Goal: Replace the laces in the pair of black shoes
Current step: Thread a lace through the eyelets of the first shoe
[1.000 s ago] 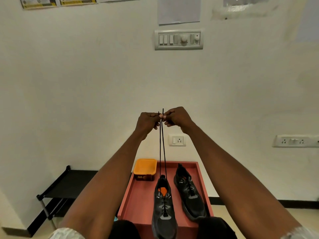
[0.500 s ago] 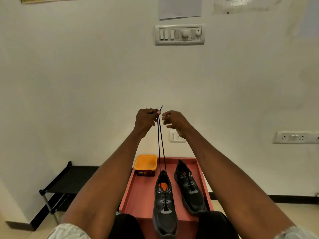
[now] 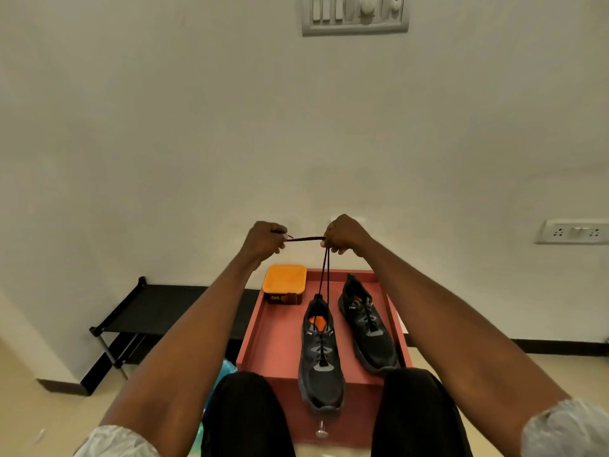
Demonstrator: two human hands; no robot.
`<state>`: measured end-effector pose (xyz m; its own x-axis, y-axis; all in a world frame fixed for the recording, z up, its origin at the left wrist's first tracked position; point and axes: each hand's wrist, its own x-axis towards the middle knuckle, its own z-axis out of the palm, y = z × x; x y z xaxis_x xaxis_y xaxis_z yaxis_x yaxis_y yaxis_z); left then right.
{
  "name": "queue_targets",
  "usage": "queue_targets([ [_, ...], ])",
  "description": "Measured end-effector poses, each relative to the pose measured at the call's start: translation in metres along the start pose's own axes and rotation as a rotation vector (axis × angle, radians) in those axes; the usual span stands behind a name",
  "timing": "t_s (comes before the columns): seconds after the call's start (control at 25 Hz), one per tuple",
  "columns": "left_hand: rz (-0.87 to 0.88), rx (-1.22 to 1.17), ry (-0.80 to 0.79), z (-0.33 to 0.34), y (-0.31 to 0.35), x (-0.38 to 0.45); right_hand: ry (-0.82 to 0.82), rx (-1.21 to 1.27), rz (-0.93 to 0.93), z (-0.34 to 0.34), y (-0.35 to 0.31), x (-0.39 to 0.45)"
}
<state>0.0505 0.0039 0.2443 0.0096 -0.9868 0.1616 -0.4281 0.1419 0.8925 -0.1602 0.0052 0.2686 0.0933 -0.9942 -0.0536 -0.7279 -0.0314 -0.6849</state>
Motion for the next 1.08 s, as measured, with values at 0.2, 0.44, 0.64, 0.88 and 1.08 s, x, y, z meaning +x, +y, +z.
queue_targets([
  [0.2, -0.023, 0.184, -0.246, 0.071, -0.043, -0.018, -0.044, 0.264, 0.016, 0.011, -0.003, 0.001],
  [0.44, -0.051, -0.059, -0.156, 0.092, -0.046, -0.012, 0.015, 0.533, 0.031, 0.014, 0.061, 0.004],
  [0.64, -0.162, -0.282, -0.194, 0.076, -0.054, -0.009, -0.32, 0.558, 0.175, 0.09, 0.117, -0.001],
  [0.88, -0.263, -0.277, 0.047, 0.065, -0.094, 0.002, -0.241, 0.168, 0.111, 0.138, 0.117, 0.009],
  [1.08, -0.246, 0.341, 0.019, 0.092, -0.139, -0.005, -0.114, 0.034, 0.199, 0.121, 0.127, 0.036],
])
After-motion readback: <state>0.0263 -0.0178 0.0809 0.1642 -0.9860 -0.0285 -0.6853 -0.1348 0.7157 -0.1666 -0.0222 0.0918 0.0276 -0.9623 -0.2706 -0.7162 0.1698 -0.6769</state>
